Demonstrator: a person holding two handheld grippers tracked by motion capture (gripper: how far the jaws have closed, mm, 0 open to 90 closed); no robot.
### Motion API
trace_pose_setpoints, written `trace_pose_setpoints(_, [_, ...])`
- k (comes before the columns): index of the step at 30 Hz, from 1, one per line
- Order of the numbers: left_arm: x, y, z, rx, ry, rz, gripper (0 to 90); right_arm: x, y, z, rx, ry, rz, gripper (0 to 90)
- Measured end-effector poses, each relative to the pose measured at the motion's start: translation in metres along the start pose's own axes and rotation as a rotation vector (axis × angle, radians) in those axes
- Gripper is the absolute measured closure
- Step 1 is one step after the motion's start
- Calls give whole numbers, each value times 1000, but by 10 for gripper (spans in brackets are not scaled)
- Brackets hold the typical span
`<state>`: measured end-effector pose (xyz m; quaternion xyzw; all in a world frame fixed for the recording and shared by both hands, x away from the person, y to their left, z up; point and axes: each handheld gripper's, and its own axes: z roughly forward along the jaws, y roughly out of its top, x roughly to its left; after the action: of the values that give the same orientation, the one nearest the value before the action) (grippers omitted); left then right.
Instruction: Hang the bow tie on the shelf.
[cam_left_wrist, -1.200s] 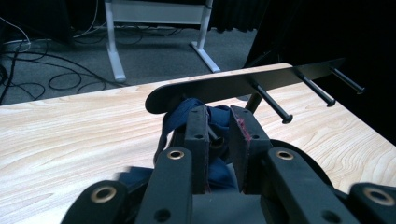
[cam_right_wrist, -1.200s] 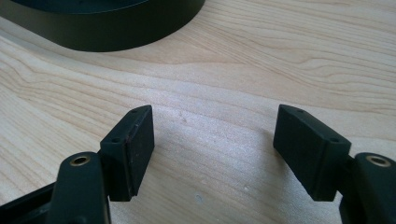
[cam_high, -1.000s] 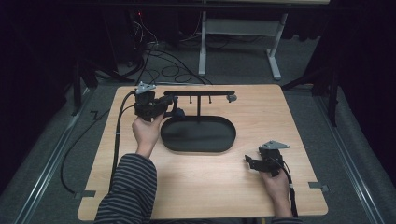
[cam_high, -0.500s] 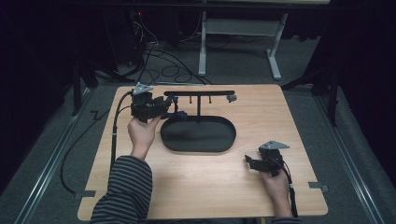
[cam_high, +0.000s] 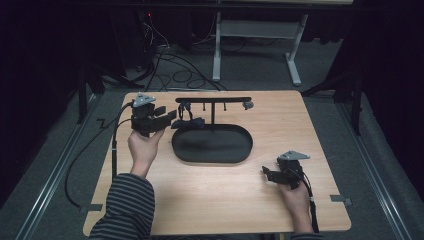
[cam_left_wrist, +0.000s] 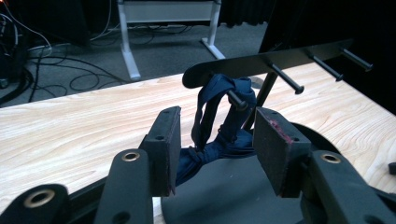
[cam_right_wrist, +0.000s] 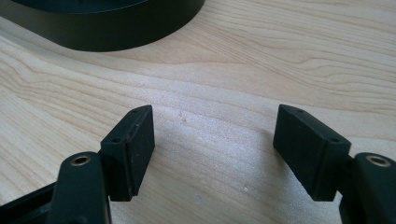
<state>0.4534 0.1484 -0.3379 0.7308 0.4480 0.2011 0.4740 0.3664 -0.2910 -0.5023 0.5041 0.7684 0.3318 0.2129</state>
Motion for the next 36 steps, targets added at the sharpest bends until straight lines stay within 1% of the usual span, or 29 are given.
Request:
trace_pose_setpoints(4, [-1,-1,-5,0,1,12,515,0,0,0,0,0,0,306])
trace_pose_setpoints(8, [-3,-4,-8,14,36,50,511,0,0,0,0,0,0,307])
trace_pose_setpoints(10, [-2,-5,-10,13,31,46,511,0,0,0,0,0,-2,307])
trace_pose_setpoints(15, [3,-9,-14,10,40,33,510,0,0,0,0,-1,-3,307])
trace_pose_setpoints(20, [5,-13,-19,12,43,34,509,0,0,0,0,-3,-4,307])
trace_pose_setpoints(25, [8,-17,-26,2,48,19,509,0,0,0,1,-3,-1,308])
trace_pose_setpoints(36, [12,-25,-37,-3,59,12,508,0,0,0,1,-3,-1,308])
